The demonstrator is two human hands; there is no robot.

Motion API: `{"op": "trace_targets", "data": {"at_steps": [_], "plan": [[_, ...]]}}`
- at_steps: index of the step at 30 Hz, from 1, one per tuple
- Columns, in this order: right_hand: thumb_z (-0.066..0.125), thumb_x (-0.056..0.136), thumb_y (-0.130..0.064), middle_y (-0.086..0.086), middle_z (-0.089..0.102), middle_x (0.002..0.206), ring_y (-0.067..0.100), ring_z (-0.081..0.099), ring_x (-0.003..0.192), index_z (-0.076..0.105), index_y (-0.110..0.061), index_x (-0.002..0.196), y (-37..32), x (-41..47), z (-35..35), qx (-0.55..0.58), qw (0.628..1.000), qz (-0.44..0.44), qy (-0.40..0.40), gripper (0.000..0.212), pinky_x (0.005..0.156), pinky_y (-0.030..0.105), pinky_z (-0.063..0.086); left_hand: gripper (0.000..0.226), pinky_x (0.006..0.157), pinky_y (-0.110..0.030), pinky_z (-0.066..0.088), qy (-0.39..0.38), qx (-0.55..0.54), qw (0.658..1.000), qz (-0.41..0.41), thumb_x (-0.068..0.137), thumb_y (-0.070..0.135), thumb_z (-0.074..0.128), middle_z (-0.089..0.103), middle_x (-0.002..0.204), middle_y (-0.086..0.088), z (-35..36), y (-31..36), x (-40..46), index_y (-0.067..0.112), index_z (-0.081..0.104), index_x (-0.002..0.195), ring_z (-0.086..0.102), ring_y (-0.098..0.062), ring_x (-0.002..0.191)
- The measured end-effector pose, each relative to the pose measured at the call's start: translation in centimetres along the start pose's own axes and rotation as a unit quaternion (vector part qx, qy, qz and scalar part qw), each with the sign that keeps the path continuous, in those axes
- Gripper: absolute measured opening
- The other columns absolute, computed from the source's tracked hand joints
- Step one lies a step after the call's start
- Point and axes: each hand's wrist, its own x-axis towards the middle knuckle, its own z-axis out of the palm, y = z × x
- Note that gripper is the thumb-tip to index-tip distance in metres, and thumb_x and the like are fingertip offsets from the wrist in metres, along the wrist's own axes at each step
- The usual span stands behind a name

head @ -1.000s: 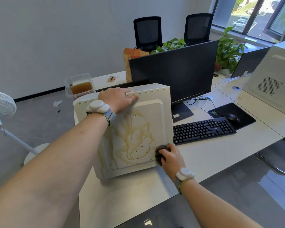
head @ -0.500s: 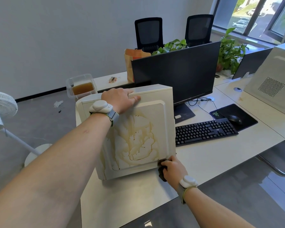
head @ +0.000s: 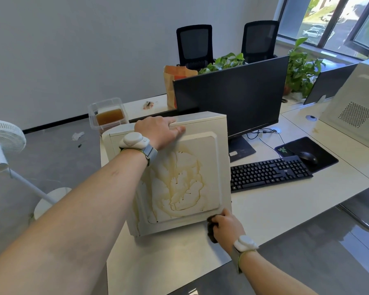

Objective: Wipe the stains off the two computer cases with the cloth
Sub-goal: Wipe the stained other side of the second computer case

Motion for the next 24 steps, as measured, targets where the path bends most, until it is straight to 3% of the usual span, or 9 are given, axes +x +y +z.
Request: {"op": "trace_targets", "data": {"at_steps": [2, 7, 12, 16, 18, 21, 24], "plan": [[0.064, 0.092, -0.015, -0.007, 0.051, 0.096, 0.013, 0.056, 0.073, 0.075, -0.013, 0.111, -0.7, -0.1, -1.0, 0.056, 0.997, 0.019, 0.049, 0.023, 0.066, 0.017, 0.046, 0.061, 0.089, -0.039, 0.048, -0.002, 0.003, 1.0, 0.0, 0.093, 0.079, 0.033, 0.07, 0.125, 0.004, 0.1, -0.1, 0.1, 0.042, 0.063, 0.13, 0.062, -0.029, 0.116], [0.074, 0.084, -0.008, -0.001, 0.058, 0.107, 0.017, 0.058, 0.083, 0.076, -0.017, 0.109, -4.1, 2.5, -4.1, 0.09, 0.972, -0.065, 0.208, 0.027, 0.066, 0.028, 0.054, 0.058, 0.091, -0.041, 0.051, -0.002, -0.009, 1.0, -0.002, 0.094, 0.079, 0.034, 0.07, 0.125, 0.004, -0.1, -0.1, 0.3, 0.043, 0.062, 0.13, 0.062, -0.028, 0.115], [0.073, 0.078, -0.003, 0.003, 0.05, 0.092, 0.026, 0.052, 0.068, 0.075, -0.012, 0.091, -2.8, 2.4, -0.9, -0.028, 0.988, -0.124, 0.09, 0.016, 0.053, 0.03, 0.049, 0.061, 0.092, -0.04, 0.05, -0.005, -0.007, 1.0, -0.004, 0.093, 0.08, 0.034, 0.069, 0.129, 0.005, 0.0, -0.1, 0.2, 0.045, 0.059, 0.137, 0.062, -0.028, 0.118], [0.059, 0.093, -0.019, -0.004, 0.046, 0.1, 0.025, 0.06, 0.082, 0.076, -0.019, 0.112, -2.3, 1.0, -1.1, -0.048, 0.998, -0.035, -0.025, 0.026, 0.071, 0.031, 0.053, 0.061, 0.089, -0.04, 0.051, 0.0, -0.003, 1.0, 0.004, 0.093, 0.079, 0.032, 0.071, 0.123, 0.004, 0.1, -0.3, 0.3, 0.042, 0.062, 0.131, 0.063, -0.028, 0.113], [0.063, 0.089, -0.024, -0.007, 0.048, 0.095, 0.022, 0.058, 0.078, 0.077, -0.024, 0.104, -3.9, 1.3, -3.5, 0.008, 1.0, -0.018, 0.023, 0.02, 0.067, 0.031, 0.053, 0.063, 0.088, -0.041, 0.052, 0.0, -0.001, 1.0, 0.005, 0.093, 0.08, 0.03, 0.071, 0.124, 0.004, 0.3, -0.4, 0.3, 0.042, 0.061, 0.132, 0.064, -0.027, 0.112], [0.072, 0.08, -0.02, -0.01, 0.051, 0.091, 0.019, 0.055, 0.071, 0.078, -0.025, 0.09, -7.6, 3.2, -8.5, 0.057, 0.978, -0.054, 0.194, 0.012, 0.055, 0.025, 0.044, 0.066, 0.09, -0.041, 0.051, -0.002, 0.001, 1.0, 0.002, 0.092, 0.082, 0.029, 0.069, 0.128, 0.005, 0.4, -0.3, 0.3, 0.045, 0.057, 0.138, 0.063, -0.028, 0.115], [0.069, 0.081, -0.011, -0.003, 0.061, 0.107, 0.019, 0.059, 0.091, 0.078, -0.021, 0.101, -11.2, 6.6, -13.2, 0.093, 0.929, -0.125, 0.336, 0.024, 0.064, 0.025, 0.048, 0.065, 0.092, -0.041, 0.05, -0.008, 0.0, 1.0, 0.0, 0.092, 0.081, 0.03, 0.068, 0.131, 0.005, 0.2, -0.3, 0.4, 0.045, 0.057, 0.139, 0.062, -0.028, 0.118]]}}
